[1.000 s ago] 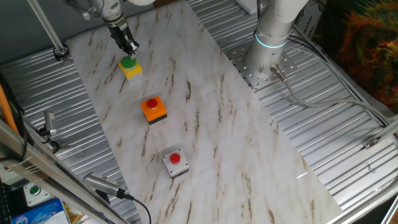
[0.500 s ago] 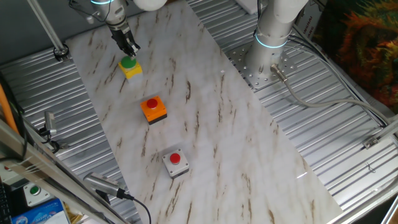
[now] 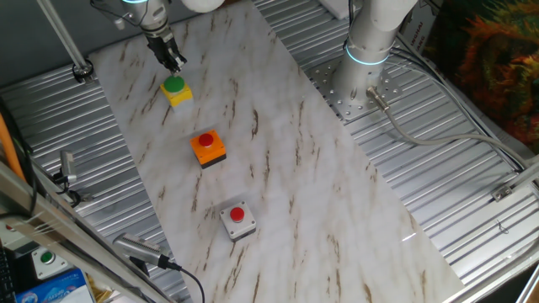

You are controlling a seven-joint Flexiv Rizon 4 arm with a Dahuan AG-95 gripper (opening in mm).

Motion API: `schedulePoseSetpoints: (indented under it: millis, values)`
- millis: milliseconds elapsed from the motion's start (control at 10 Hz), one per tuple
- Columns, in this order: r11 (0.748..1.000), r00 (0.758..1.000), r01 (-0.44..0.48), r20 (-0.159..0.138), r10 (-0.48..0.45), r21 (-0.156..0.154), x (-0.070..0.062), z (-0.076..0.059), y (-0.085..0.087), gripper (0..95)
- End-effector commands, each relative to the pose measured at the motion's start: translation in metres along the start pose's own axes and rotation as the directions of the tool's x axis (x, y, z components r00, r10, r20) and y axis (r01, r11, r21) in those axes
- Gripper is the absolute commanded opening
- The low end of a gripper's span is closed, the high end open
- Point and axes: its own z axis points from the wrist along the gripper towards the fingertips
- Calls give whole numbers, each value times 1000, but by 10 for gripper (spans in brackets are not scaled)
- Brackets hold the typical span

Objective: Press three buttons from left to right in sequence

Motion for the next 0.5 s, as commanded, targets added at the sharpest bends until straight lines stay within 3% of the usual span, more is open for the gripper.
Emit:
schedulePoseSetpoints:
  millis: [100,500]
  values:
    - [1000,1000,4,0,-4,3,1,-1,0,0]
    - [1000,1000,7,-2,-7,3,0,0,0,0]
